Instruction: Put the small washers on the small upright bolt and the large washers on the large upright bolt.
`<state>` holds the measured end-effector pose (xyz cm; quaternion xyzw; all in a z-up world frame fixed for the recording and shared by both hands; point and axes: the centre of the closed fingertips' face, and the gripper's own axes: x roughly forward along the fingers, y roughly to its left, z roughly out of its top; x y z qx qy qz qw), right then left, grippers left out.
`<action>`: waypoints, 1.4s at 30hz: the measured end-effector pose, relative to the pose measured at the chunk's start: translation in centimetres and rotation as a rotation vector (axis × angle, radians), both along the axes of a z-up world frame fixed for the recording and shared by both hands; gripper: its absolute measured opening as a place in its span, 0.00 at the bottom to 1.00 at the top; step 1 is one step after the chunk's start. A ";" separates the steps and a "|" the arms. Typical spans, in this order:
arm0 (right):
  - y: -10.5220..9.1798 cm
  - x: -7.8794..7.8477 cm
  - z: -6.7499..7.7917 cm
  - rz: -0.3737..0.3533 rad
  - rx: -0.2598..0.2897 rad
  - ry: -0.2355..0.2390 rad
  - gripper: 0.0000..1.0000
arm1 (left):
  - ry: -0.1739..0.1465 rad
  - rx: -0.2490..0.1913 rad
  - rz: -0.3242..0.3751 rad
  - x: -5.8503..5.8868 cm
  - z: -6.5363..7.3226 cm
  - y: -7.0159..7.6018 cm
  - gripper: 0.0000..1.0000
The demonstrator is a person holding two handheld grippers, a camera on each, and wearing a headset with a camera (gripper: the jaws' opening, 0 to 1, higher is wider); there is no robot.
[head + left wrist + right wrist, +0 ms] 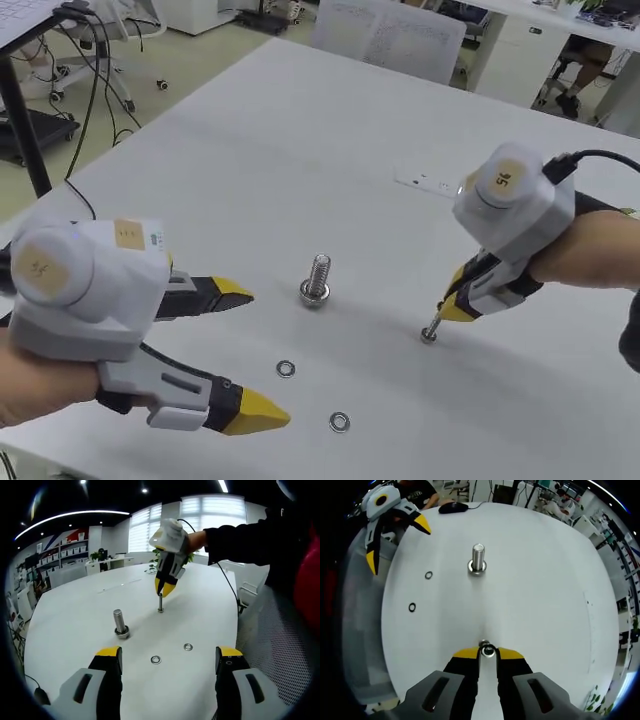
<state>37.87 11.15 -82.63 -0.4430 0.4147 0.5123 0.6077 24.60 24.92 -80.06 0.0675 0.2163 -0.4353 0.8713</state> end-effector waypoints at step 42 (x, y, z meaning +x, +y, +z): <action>0.5 -0.3 -4.2 -0.003 -0.033 0.047 0.14 | 0.013 0.006 0.006 0.1 -0.3 0.2 0.76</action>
